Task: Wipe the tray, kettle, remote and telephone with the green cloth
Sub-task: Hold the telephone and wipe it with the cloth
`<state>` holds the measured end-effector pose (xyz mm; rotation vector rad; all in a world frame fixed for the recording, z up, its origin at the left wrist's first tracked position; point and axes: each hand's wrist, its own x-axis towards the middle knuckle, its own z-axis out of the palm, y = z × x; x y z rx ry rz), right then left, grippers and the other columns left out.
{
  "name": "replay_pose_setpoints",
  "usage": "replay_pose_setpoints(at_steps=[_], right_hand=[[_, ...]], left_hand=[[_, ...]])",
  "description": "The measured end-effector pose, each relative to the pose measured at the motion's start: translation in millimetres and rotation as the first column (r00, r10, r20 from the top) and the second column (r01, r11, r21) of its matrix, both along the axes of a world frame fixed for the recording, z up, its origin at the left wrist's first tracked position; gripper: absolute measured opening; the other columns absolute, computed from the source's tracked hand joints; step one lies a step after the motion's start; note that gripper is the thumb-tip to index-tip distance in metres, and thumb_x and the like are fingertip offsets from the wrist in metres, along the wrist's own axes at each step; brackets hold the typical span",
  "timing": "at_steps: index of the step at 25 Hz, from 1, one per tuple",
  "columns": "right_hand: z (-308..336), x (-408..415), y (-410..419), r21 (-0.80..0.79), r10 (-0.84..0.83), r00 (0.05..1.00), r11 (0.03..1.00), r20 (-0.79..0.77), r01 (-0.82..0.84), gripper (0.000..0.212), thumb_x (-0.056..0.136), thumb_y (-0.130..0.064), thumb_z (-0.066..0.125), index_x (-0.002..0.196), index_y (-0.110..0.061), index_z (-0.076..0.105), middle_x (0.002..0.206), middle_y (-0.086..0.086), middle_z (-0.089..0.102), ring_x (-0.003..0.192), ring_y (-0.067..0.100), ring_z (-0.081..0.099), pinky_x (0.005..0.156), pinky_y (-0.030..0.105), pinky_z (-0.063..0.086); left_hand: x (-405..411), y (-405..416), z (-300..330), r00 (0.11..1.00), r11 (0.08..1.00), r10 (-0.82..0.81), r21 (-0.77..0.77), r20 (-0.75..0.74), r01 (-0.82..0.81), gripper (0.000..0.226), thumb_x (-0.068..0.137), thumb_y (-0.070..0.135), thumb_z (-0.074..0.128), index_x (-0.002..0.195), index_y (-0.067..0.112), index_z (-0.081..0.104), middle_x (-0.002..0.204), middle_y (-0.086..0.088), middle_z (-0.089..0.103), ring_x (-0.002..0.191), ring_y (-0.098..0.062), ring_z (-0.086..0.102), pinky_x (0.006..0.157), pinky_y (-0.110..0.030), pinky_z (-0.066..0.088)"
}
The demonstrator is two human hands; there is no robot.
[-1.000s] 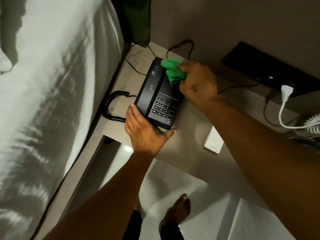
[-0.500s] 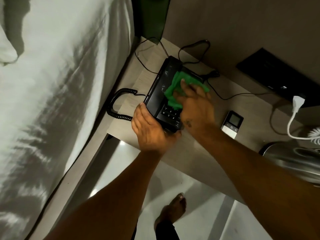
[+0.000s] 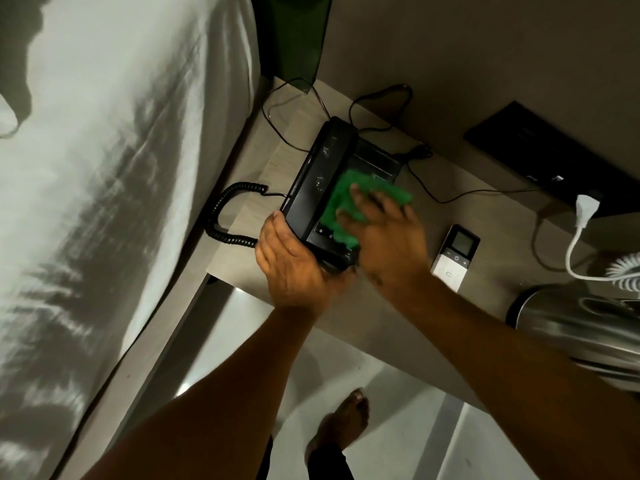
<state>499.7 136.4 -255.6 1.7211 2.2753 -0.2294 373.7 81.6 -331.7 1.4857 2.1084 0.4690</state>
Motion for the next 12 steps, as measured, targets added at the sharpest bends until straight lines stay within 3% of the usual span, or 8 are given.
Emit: replay_pose_setpoints(at_steps=[3,5,8,10,12], right_hand=[[4.6,16.9,-21.8,0.000,0.004,0.998,1.000,-0.059,-0.004,0.057,0.079,-0.023,0.062,0.134,-0.032,0.048,0.154,0.002,0.031,0.138,0.033,0.028,0.102,0.047,0.029],[1.0,28.0,9.2,0.061,-0.084,0.996,0.995,0.002,0.083,0.061,0.080,-0.016,0.061,0.135,-0.035,0.045,0.156,0.000,0.027,0.139,0.031,0.025,0.103,0.048,0.029],[-1.5,19.0,46.5,0.095,-0.192,0.981,0.976,-0.031,0.194,0.064,0.078,-0.007,0.060,0.135,-0.034,0.045,0.156,0.003,0.025,0.139,0.034,0.022,0.109,0.054,0.024],[-6.2,4.3,31.6,0.026,-0.117,0.993,0.993,-0.033,0.118,0.066,0.081,-0.008,0.054,0.139,-0.034,0.038,0.159,0.005,0.014,0.143,0.036,0.011,0.113,0.060,0.013],[-10.7,-2.5,-7.3,-0.061,0.019,1.000,0.998,-0.013,-0.020,0.059,0.086,-0.022,0.047,0.142,-0.033,0.032,0.160,0.007,0.008,0.144,0.037,0.003,0.114,0.062,0.006]], left_hand=[[-3.1,-1.3,-1.0,1.000,1.000,-0.021,-0.005,0.009,0.021,0.145,0.052,0.081,0.071,0.156,0.001,0.008,0.161,-0.023,0.025,0.150,-0.039,0.024,0.124,-0.052,0.013],[-3.3,-1.7,-0.5,1.000,1.000,-0.014,0.002,0.005,0.014,0.144,0.052,0.080,0.071,0.156,0.000,0.011,0.159,-0.022,0.028,0.149,-0.039,0.026,0.124,-0.054,0.016],[-2.1,-1.3,1.0,1.000,1.000,0.008,0.017,-0.001,-0.008,0.142,0.054,0.081,0.069,0.155,-0.003,0.016,0.158,-0.023,0.031,0.148,-0.040,0.029,0.123,-0.053,0.020],[-0.3,-1.1,2.2,1.000,1.000,0.009,0.015,0.001,-0.009,0.140,0.054,0.082,0.065,0.155,-0.004,0.017,0.157,-0.024,0.032,0.148,-0.041,0.030,0.123,-0.054,0.020],[-0.6,-1.2,2.0,1.000,1.000,0.008,0.009,0.001,-0.008,0.139,0.056,0.085,0.058,0.155,-0.004,0.017,0.158,-0.025,0.032,0.148,-0.041,0.029,0.123,-0.054,0.019]])
